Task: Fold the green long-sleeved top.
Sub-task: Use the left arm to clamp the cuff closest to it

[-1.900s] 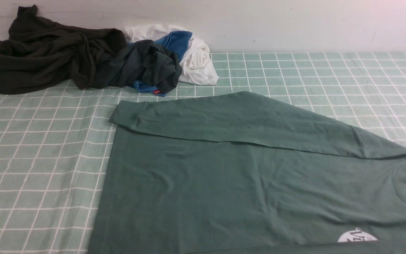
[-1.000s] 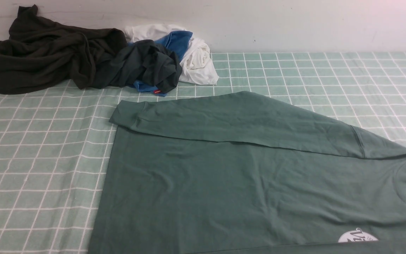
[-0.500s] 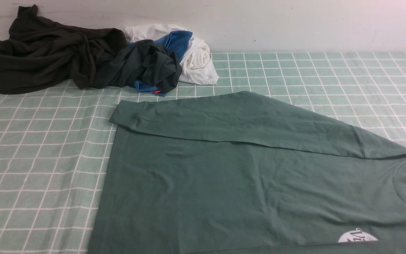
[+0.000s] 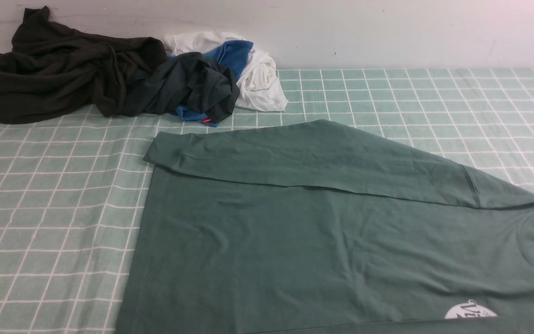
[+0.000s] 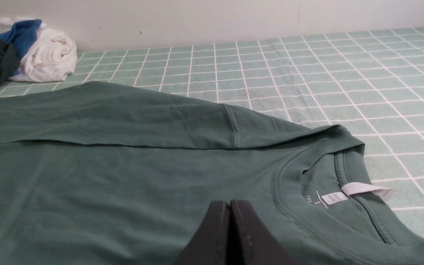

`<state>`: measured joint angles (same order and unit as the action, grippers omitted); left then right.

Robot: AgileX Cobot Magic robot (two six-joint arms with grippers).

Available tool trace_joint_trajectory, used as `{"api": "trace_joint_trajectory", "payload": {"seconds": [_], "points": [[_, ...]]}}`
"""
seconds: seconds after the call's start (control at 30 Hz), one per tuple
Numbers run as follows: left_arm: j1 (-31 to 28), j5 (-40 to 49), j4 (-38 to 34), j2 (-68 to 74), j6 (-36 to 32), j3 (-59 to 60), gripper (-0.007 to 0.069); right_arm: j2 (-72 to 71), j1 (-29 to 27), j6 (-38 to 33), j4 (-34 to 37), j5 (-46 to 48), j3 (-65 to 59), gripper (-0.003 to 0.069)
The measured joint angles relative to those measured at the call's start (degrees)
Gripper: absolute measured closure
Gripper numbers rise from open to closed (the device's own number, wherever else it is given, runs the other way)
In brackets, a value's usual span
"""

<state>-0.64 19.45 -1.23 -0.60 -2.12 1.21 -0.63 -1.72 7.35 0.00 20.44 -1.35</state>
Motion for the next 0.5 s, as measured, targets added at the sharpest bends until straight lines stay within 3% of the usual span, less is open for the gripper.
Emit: {"api": "trace_joint_trajectory", "payload": {"seconds": [0.37, 0.5], "points": [[0.0, -1.6, -0.4, 0.0, 0.1, 0.2, 0.0628, 0.0, 0.0, 0.0, -0.3, -0.1, 0.0, 0.0673], [0.0, -1.7, -4.1, 0.0, 1.0, 0.4, 0.0628, 0.0, 0.0, 0.0, 0.0, -1.1, -0.1, 0.0673]]}}
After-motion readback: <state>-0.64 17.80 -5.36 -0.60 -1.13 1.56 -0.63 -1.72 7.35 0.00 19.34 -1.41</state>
